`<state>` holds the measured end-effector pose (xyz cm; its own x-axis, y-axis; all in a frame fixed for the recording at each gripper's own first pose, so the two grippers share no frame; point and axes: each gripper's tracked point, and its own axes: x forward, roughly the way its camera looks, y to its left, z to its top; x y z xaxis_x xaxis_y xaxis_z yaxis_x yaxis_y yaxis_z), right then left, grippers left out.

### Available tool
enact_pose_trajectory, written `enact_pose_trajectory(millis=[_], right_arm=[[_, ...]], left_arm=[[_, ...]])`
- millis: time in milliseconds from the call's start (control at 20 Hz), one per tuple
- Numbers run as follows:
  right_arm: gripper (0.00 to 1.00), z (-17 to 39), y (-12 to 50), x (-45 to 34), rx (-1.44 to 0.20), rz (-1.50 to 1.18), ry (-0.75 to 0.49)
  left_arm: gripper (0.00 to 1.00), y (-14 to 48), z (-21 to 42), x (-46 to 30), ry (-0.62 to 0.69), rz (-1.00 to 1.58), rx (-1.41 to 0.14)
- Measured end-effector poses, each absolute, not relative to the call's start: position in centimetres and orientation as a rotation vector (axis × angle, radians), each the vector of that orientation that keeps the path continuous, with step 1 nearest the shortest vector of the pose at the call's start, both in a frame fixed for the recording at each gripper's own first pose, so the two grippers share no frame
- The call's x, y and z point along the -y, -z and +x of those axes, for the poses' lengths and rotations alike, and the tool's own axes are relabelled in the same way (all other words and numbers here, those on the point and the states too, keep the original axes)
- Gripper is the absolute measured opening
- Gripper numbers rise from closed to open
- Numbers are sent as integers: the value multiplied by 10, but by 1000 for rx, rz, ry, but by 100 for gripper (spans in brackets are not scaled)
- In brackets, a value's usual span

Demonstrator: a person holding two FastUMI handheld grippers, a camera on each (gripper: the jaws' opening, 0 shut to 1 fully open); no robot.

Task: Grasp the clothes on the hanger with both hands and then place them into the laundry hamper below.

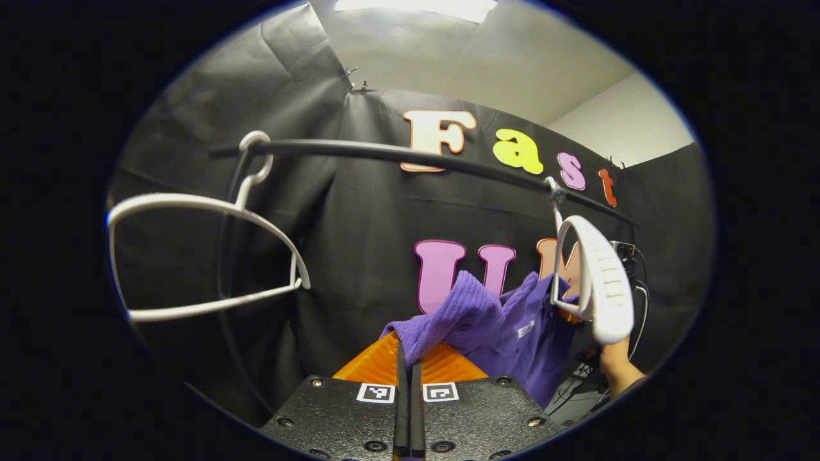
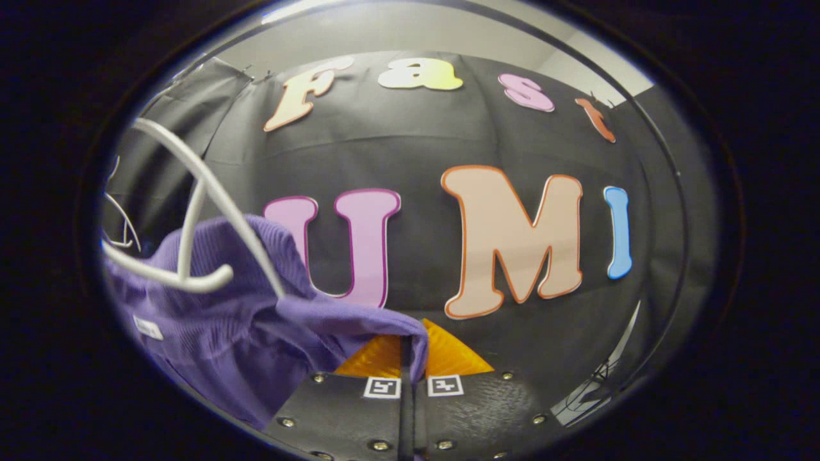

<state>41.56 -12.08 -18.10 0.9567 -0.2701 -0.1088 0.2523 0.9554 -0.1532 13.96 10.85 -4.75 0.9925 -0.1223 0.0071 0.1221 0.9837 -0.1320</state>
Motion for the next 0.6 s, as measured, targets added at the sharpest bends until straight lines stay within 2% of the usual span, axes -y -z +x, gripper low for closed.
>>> enact_pose_trajectory(millis=[100, 150, 250, 600], right_arm=[[1, 409, 210, 114, -165, -134, 240], [5, 404, 224, 111, -181, -130, 236], [1, 391, 243, 102, -194, -117, 227], [1, 345, 255, 43, -198, -14, 147]], left_arm=[[1, 72, 144, -111, 126, -156, -37], [2, 85, 146, -114, 116, -155, -60], [2, 106, 147, -125, 72, -115, -73], [2, 142, 132, -133, 9, -59, -91]])
